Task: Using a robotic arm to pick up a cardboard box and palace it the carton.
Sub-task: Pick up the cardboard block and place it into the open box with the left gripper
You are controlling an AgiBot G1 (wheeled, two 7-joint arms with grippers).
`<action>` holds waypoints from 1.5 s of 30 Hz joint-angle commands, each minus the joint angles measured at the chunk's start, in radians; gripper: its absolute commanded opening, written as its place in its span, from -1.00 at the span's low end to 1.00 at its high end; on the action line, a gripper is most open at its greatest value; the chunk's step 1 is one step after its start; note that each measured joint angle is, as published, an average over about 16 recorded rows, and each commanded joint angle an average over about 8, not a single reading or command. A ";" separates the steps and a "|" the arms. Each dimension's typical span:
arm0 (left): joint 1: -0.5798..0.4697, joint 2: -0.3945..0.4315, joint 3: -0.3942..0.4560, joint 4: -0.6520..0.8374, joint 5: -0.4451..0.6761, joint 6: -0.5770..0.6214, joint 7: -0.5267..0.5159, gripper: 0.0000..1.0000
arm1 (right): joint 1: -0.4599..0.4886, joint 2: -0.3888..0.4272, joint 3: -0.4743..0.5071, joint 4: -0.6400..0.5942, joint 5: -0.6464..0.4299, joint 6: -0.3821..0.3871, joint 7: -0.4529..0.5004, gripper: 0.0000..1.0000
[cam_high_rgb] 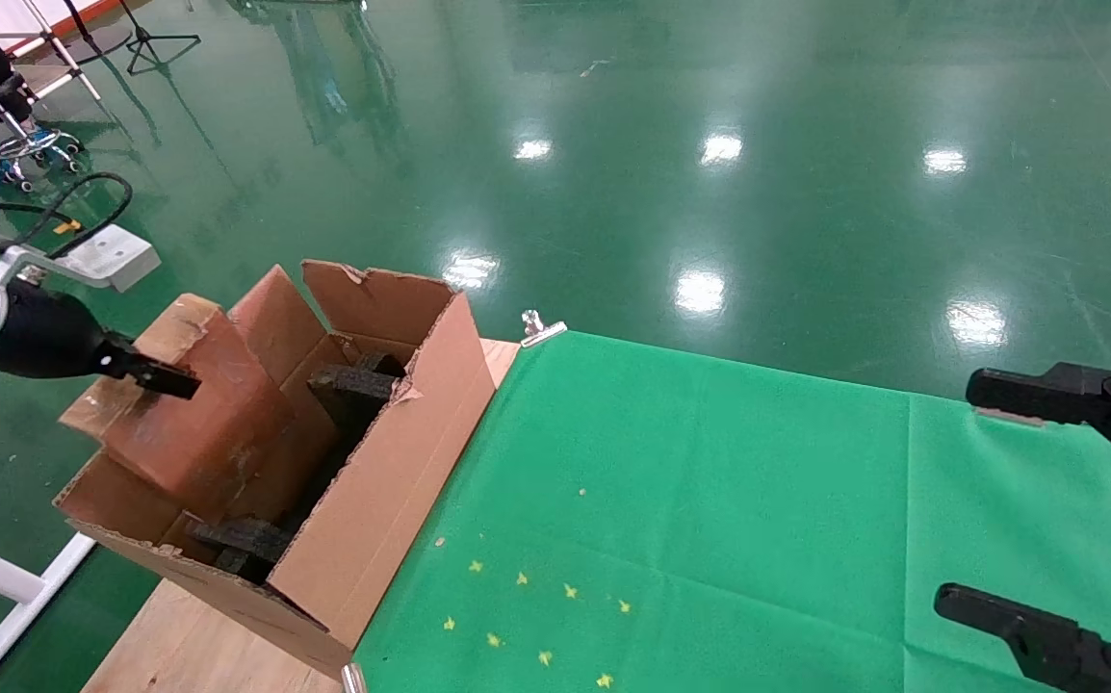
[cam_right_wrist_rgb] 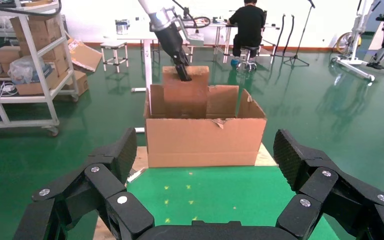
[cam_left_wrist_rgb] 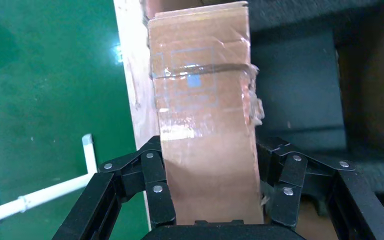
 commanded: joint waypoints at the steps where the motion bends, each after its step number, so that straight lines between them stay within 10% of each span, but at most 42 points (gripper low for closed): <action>1: 0.022 0.014 -0.001 0.057 -0.007 -0.045 0.014 -1.00 | 0.000 0.000 0.000 0.000 0.000 0.000 0.000 1.00; 31: 0.210 0.270 -0.061 0.631 -0.140 -0.289 0.310 -0.98 | 0.000 0.000 0.000 0.000 0.000 0.000 0.000 1.00; 39: 0.243 0.304 -0.051 0.687 -0.136 -0.327 0.328 1.00 | 0.000 0.000 0.000 0.000 0.000 0.000 0.000 1.00; 45: 0.246 0.307 -0.047 0.690 -0.131 -0.328 0.329 1.00 | 0.000 0.000 0.000 0.000 0.000 0.000 0.000 1.00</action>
